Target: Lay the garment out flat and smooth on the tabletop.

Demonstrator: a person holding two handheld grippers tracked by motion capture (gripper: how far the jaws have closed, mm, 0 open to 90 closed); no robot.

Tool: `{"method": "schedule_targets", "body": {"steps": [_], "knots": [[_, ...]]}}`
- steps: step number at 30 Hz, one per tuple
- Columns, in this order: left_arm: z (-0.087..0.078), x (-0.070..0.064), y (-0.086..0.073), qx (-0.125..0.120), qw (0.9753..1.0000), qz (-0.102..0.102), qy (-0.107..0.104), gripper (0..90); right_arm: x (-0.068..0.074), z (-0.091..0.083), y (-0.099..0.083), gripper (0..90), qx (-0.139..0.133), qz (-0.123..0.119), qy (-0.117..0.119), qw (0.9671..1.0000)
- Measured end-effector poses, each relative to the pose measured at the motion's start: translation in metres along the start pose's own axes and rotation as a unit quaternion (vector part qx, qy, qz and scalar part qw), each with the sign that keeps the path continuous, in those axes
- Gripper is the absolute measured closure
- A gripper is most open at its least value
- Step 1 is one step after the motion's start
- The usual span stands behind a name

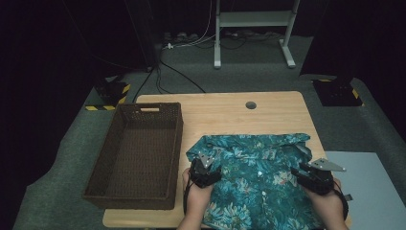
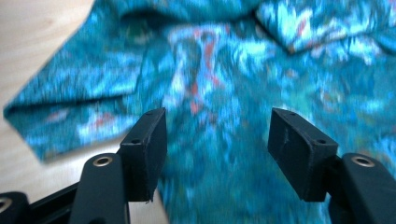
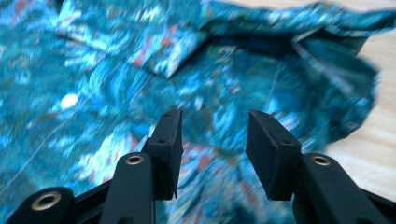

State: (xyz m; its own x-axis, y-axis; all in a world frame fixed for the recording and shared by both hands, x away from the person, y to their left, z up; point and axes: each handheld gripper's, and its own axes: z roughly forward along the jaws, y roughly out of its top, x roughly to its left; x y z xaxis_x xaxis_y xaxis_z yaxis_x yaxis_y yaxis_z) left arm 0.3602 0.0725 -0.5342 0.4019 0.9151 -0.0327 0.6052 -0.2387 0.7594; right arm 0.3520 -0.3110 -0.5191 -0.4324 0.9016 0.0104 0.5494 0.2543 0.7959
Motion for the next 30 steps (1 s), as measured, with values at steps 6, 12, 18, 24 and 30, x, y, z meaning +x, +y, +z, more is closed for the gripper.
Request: {"method": "schedule_targets", "body": {"steps": [6, 12, 18, 24, 30], "knots": [[-0.006, -0.003, -0.012, 0.011, 0.9997, 0.017, 0.010, 37.7, 0.008, 0.005, -0.010, 57.3, 0.025, -0.010, 0.002, 0.9996], [-0.009, -0.006, -0.016, 0.006, 0.9997, 0.021, 0.013, 38.4, 0.009, 0.008, -0.015, 58.8, 0.040, -0.010, 0.003, 0.9992], [-0.016, -0.013, -0.023, 0.001, 0.9996, 0.026, 0.012, 38.8, 0.012, 0.001, -0.021, 59.5, 0.042, -0.016, 0.001, 0.9990], [-0.024, -0.020, -0.031, 0.002, 0.9996, 0.026, 0.006, 38.8, 0.016, -0.014, -0.033, 59.5, 0.040, -0.017, -0.001, 0.9991], [-0.030, -0.022, -0.037, -0.001, 0.9996, 0.029, 0.004, 37.3, 0.019, -0.024, -0.041, 59.4, 0.035, -0.014, -0.001, 0.9993]]}}
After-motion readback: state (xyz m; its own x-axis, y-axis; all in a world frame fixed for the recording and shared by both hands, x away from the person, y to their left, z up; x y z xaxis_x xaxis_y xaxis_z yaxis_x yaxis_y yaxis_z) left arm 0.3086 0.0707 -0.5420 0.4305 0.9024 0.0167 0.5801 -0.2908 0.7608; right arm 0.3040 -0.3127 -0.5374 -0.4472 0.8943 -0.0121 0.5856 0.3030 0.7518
